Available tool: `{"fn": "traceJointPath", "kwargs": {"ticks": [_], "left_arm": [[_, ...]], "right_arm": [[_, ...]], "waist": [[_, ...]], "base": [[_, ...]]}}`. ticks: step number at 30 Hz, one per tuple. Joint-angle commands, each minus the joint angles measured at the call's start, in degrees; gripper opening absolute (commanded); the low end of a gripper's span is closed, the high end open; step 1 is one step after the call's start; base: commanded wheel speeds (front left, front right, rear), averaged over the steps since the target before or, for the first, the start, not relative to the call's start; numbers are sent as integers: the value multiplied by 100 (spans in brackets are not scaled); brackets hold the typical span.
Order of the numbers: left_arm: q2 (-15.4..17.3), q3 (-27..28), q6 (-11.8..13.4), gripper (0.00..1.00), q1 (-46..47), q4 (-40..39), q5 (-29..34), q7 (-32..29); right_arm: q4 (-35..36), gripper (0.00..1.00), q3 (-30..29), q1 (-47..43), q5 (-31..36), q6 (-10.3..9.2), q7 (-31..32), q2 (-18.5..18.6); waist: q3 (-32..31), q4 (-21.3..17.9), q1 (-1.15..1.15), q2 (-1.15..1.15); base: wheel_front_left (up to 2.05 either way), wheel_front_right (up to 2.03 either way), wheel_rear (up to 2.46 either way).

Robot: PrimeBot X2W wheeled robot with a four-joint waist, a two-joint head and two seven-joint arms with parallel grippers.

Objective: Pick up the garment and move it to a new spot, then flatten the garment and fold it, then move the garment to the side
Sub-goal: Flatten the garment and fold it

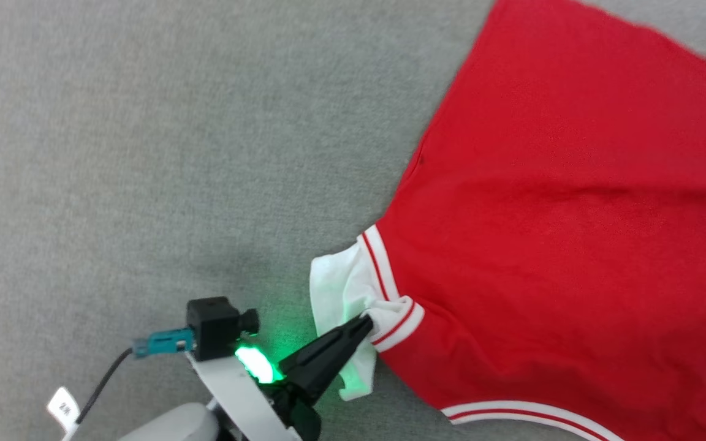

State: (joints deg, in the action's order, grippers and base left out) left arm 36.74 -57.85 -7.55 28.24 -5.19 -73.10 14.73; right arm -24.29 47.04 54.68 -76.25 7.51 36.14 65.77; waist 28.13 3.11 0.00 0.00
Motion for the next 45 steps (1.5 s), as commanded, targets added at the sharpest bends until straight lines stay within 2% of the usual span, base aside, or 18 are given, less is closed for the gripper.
{"fn": "traceJointPath", "kwargs": {"ticks": [1, 8, 13, 20, 23, 24, 26, 27, 28, 29, 30, 31, 36, 37, 40, 42, 45], "left_arm": [[84, 59, 13, 0, -95, 53, -57, 28], [196, 285, 12, 0, -332, 36, 23, 44], [247, 429, 36, 0, -424, 11, 121, 44], [286, 502, 97, 0, -484, -33, 185, 46], [300, 511, 106, 0, -480, -43, 201, 45], [310, 509, 104, 0, -476, -51, 207, 40], [316, 505, 110, 0, -470, -51, 219, 33], [331, 503, 133, 0, -477, -54, 223, 28], [335, 507, 138, 0, -491, -61, 222, 28], [341, 512, 143, 0, -505, -68, 217, 29], [345, 520, 147, 0, -517, -73, 211, 29], [345, 520, 147, 0, -517, -73, 211, 29], [327, 526, 141, 0, -615, -129, 259, 34], [327, 526, 141, 0, -615, -129, 259, 34], [289, 533, 129, 0, -607, -150, 277, 36], [254, 525, 115, 0, -588, -145, 300, 36], [184, 497, 94, 0, -516, -129, 344, 29]], "right_arm": [[174, 0, 14, -255, -145, -4, -60, 147], [1451, 0, 237, -1682, -752, -4, -449, 965], [2103, 0, 553, -2516, -926, -4, -759, 1233], [2589, 0, 1058, -3235, -812, -4, -781, 978], [2515, 0, 1143, -3359, -703, -4, -836, 673], [2403, 0, 1195, -3431, -603, -4, -866, 444], [2337, 0, 1166, -3434, -574, -4, -942, 342], [2198, 2, 995, -3386, -567, -6, -1206, 185], [2111, 40, 859, -3329, -593, -11, -1370, 152], [2049, 67, 723, -3279, -612, -15, -1512, 185], [2024, 100, 598, -3242, -642, -26, -1630, 260], [2024, 100, 598, -3242, -642, -26, -1630, 260], [2623, 100, -27, -3207, -1191, -5, -2076, 1183], [2623, 100, -27, -3207, -1191, -5, -2076, 1183], [2954, 100, -338, -3132, -1435, -5, -2218, 1564], [3005, 100, -563, -3012, -1466, -5, -2288, 1671], [2878, 100, -883, -2735, -1197, -5, -2317, 1717]], "waist": [[-359, -314, 0, 0], [-592, -541, 0, 0], [-630, -654, 0, 0], [-632, -729, 0, 0], [-633, -744, 0, 0], [-641, -747, 0, 0], [-648, -748, 0, 0], [-664, -761, 0, 0], [-676, -770, 0, 0], [-687, -778, 0, 0], [-696, -785, 0, 0], [-696, -785, 0, 0], [-724, -794, 0, 0], [-724, -794, 0, 0], [-709, -749, 0, 0], [-694, -705, 0, 0], [-648, -612, 0, 0]], "base": [[0, 0, 0], [0, 0, 0], [0, 0, 0], [0, 0, 0], [0, 0, 0], [0, 0, 0], [0, 0, 0], [0, 0, 0], [0, 0, 0], [0, 0, 0], [0, 0, 0], [0, 0, 0], [0, 0, 0], [0, 0, 0], [0, 0, 0], [0, 0, 0], [0, 0, 0]]}}
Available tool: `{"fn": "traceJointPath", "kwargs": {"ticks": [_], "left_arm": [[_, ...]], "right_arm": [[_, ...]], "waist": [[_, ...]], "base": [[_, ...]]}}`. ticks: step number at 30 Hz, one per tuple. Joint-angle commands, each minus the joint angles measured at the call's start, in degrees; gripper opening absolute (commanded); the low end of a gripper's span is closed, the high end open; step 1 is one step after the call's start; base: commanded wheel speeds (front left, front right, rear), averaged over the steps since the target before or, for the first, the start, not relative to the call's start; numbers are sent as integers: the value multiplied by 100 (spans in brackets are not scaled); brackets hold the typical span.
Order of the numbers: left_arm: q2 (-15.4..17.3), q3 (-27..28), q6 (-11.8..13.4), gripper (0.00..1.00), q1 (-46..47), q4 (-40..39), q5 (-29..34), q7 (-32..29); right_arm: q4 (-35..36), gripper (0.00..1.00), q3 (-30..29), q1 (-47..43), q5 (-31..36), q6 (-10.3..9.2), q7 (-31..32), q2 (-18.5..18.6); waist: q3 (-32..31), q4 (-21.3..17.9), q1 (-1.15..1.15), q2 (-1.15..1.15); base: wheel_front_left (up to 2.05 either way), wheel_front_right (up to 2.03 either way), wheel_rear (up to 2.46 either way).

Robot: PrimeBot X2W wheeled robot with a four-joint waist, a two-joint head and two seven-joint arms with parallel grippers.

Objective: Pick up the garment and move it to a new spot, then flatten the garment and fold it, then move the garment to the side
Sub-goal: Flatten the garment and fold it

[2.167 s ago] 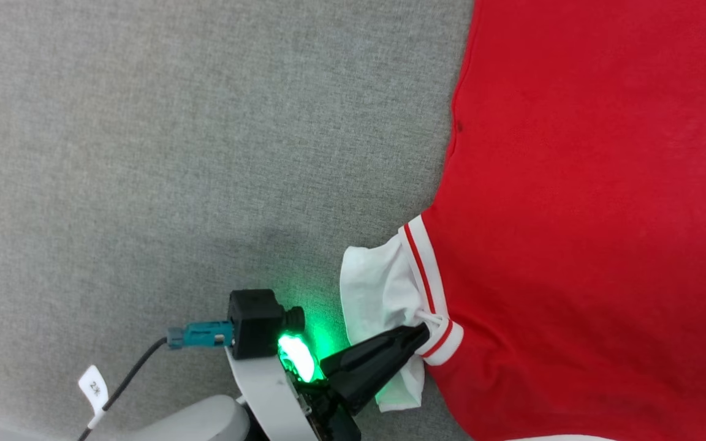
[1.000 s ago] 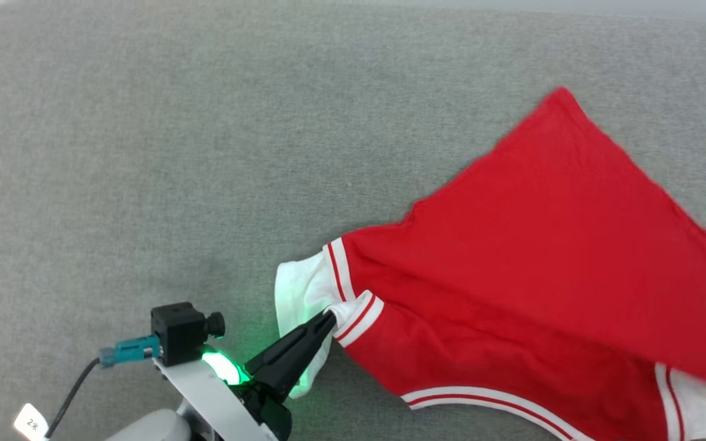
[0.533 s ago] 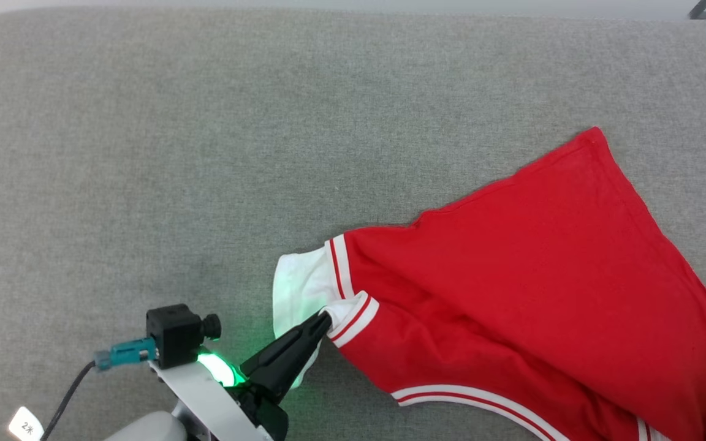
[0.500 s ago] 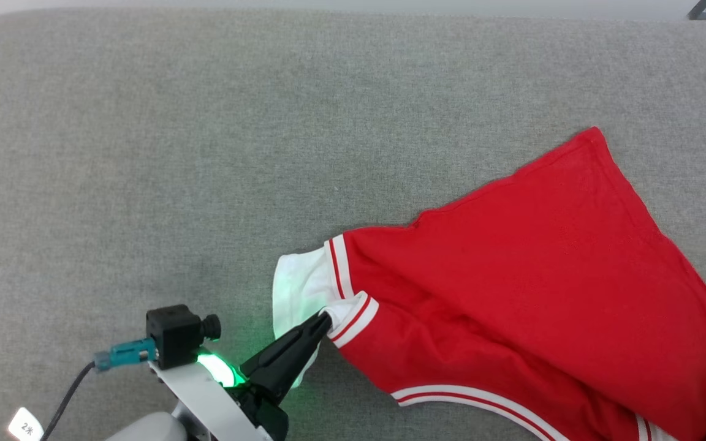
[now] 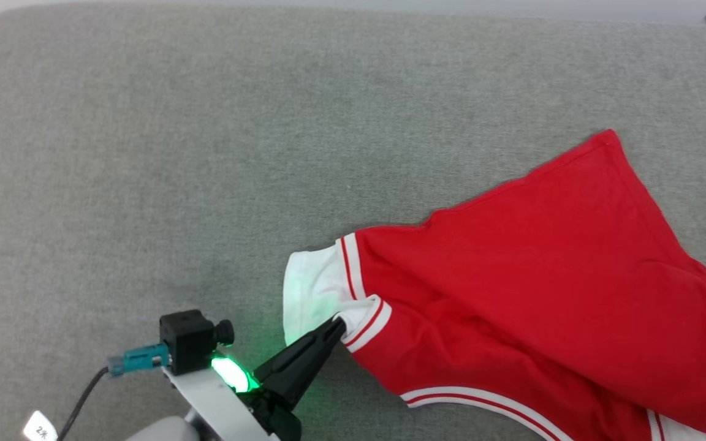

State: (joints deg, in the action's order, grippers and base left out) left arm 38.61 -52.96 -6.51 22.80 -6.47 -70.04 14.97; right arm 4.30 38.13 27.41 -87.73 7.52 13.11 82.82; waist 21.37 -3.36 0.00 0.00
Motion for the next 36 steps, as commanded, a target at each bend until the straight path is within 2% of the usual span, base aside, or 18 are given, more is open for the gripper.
{"fn": "traceJointPath", "kwargs": {"ticks": [1, 3, 6, 13, 16, 19, 29, 30, 31, 32, 36], "left_arm": [[-23, 6, -12, 0, 48, 12, 37, 5], [-89, -20, -32, 0, 114, 29, 69, -1], [-173, -52, -54, 0, 194, 86, 85, -11], [-341, -131, -83, 0, 349, 175, 142, -16], [-416, -161, -94, 0, 421, 213, 174, -10], [-506, -219, -105, 0, 500, 268, 212, -6], [-697, -372, -102, 0, 753, 416, 190, 3], [-709, -387, -102, 0, 773, 426, 177, 6], [-717, -404, -103, 0, 791, 438, 163, 8], [-715, -419, -104, 0, 802, 451, 147, 11], [-671, -402, -103, 0, 812, 506, 94, 20]], "right_arm": [[-42, 100, -70, 96, 108, -6, 9, 14], [-185, 100, -182, 315, 418, -6, 43, -89], [-364, 100, -172, 704, 1087, -6, 404, -537], [-1072, 100, -107, 1770, 2052, -6, 1466, -2065], [-1406, 100, -60, 2041, 2351, -6, 1771, -2476], [-1621, 100, 14, 2160, 2520, -6, 2007, -2733], [-2100, 100, 368, 2053, 2950, -6, 2458, -3060], [-2143, 46, 409, 2025, 2979, -7, 2501, -3082], [-2179, 31, 450, 1985, 2974, -7, 2538, -3111], [-2199, 0, 461, 1961, 2956, -7, 2527, -3143], [-2302, 0, 288, 1957, 2889, -6, 2245, -3269]], "waist": [[44, 66, 0, 0], [105, 159, 0, 0], [202, 295, 0, 0], [472, 624, 0, 0], [588, 747, 0, 0], [677, 855, 0, 0], [785, 998, 0, 0], [774, 1002, 0, 0], [751, 1002, 0, 0], [725, 998, 0, 0], [573, 946, 0, 0]], "base": [[0, 0, 0], [0, 0, 0], [0, 0, 0], [0, 0, 0], [0, 0, 0], [0, 0, 0], [0, 0, 0], [0, 0, 0], [0, 0, 0], [0, 0, 0], [0, 0, 0]]}}
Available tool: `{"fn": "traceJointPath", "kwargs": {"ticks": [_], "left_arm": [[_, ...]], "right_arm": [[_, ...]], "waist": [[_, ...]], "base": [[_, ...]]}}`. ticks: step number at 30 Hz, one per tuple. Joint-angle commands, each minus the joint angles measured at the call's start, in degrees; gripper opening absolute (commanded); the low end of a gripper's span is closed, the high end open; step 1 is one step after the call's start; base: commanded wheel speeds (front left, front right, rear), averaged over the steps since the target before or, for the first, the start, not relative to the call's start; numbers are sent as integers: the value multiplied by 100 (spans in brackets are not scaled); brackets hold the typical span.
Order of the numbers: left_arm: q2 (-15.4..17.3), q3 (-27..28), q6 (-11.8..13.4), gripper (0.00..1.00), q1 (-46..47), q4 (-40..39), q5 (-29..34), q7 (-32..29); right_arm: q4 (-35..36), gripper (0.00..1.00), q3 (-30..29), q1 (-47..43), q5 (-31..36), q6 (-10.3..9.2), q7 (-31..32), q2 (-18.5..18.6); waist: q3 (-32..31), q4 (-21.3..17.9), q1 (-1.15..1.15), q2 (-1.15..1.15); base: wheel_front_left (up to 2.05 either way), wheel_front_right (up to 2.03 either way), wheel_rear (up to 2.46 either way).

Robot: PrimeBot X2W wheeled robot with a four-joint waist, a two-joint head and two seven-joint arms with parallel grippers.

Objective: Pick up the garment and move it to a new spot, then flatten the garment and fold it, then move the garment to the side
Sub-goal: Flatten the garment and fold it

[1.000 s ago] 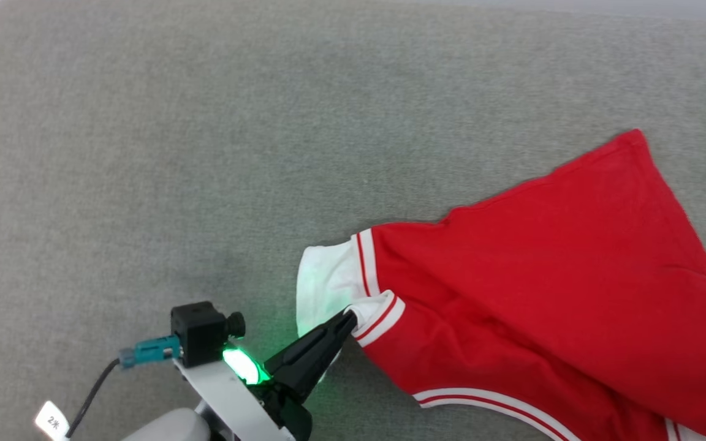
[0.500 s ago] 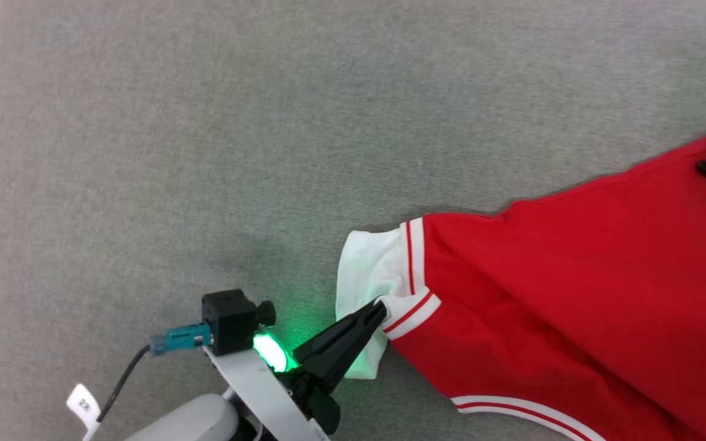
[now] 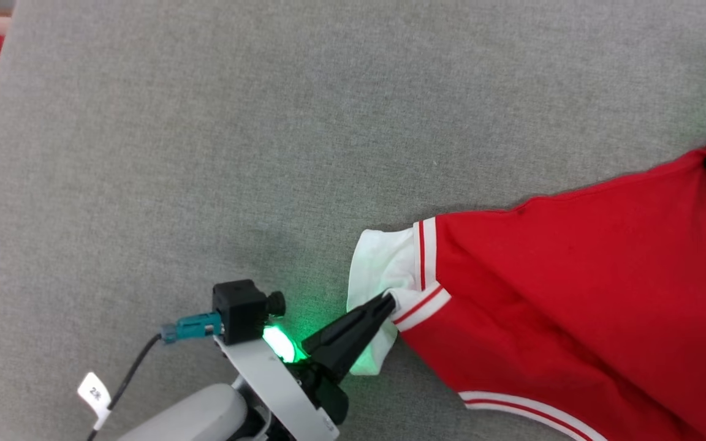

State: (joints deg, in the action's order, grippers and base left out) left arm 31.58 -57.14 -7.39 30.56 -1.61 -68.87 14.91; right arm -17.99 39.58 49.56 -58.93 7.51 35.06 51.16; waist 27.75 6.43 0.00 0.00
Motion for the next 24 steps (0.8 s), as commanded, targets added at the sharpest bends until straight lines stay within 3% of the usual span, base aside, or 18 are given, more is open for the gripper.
{"fn": "traceJointPath", "kwargs": {"ticks": [1, 12, 16, 24], "left_arm": [[49, 40, -16, 0, 33, 23, -37, 28], [318, 785, -16, 0, 646, 89, -106, 30], [354, 1011, -16, 0, 1526, 361, -198, -131], [-79, 1735, -3, 0, 4006, 1897, -496, -475]], "right_arm": [[-117, 0, 71, -228, -5, -4, -55, -135], [-1053, 0, -1257, 243, -117, -5, -1670, -611], [-1601, 0, -1895, 745, -36, -5, -2235, -855], [-2623, 0, -2967, 2419, 288, -9, -3196, -1215]], "waist": [[-114, -52, 0, 0], [-586, -389, 0, 0], [-503, -543, 0, 0], [20, -860, 0, 0]], "base": [[0, 0, 0], [0, 0, 0], [0, 0, 0], [0, 0, 0]]}}
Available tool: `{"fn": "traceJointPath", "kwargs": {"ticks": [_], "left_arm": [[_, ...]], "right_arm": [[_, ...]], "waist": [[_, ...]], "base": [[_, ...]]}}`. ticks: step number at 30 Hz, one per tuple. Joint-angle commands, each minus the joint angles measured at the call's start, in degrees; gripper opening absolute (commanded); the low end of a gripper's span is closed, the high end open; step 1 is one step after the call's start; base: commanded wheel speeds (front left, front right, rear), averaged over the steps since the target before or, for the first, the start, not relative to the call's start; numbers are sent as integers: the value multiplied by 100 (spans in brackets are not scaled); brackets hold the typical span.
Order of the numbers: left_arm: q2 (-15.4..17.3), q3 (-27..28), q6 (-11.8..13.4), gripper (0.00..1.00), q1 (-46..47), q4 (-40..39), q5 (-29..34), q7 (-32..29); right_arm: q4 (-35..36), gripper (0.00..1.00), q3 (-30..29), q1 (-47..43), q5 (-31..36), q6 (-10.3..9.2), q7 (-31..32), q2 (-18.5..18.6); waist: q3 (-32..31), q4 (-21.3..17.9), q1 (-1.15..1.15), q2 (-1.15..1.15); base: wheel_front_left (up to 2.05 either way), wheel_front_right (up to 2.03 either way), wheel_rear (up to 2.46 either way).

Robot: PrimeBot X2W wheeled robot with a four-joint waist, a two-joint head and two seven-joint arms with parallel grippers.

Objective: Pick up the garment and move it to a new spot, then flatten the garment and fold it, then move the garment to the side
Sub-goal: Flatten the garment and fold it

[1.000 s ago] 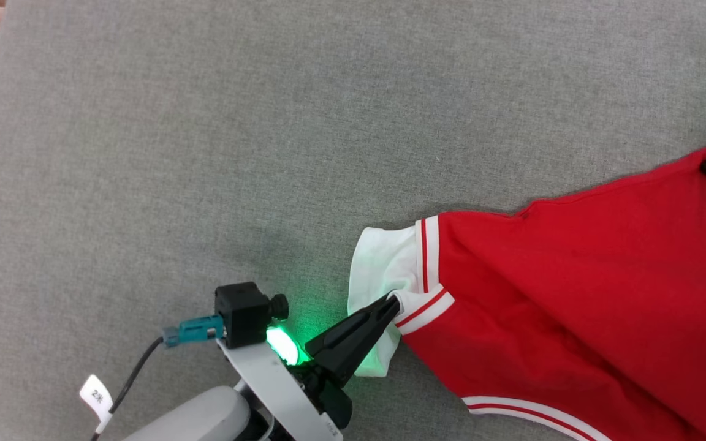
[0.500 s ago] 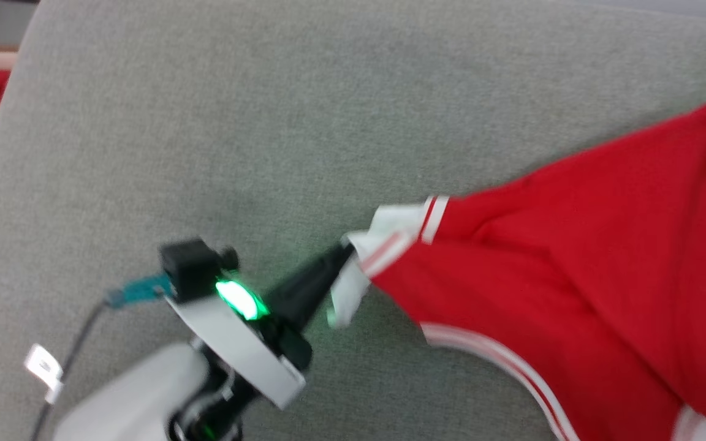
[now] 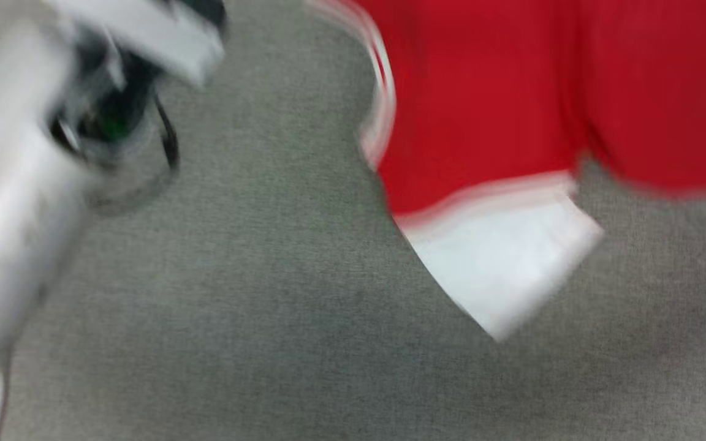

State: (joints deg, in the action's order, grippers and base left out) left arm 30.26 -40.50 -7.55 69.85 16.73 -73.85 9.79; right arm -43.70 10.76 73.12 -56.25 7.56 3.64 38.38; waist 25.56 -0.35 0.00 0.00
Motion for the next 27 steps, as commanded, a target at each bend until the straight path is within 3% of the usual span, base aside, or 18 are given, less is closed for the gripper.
{"fn": "traceJointPath", "kwargs": {"ticks": [1, 8, 13, 20, 27], "left_arm": [[-48, 156, 14, 0, 409, 308, -7, 34], [-475, 508, 19, 0, 2430, 1727, 107, 234], [-665, 457, 19, 0, 2913, 2080, 63, 350], [-717, 55, 13, 0, 2229, 1651, -386, 413], [-289, -487, 12, 0, 750, 447, -656, 499]], "right_arm": [[-168, 0, -184, 292, 72, -18, -156, 29], [-783, 0, -574, 1599, 315, -33, -675, -173], [-1016, 0, -534, 1884, 418, -32, -724, -317], [-820, 0, -200, 1323, 200, -14, -385, -328], [155, 0, 282, -69, -286, -12, -42, 38]], "waist": [[320, -220, 0, 0], [677, -416, 0, 0], [755, -433, 0, 0], [840, -350, 0, 0], [760, -285, 0, 0]], "base": [[0, 0, 0], [0, 0, 0], [0, 0, 0], [0, 0, 0], [0, 0, 0]]}}
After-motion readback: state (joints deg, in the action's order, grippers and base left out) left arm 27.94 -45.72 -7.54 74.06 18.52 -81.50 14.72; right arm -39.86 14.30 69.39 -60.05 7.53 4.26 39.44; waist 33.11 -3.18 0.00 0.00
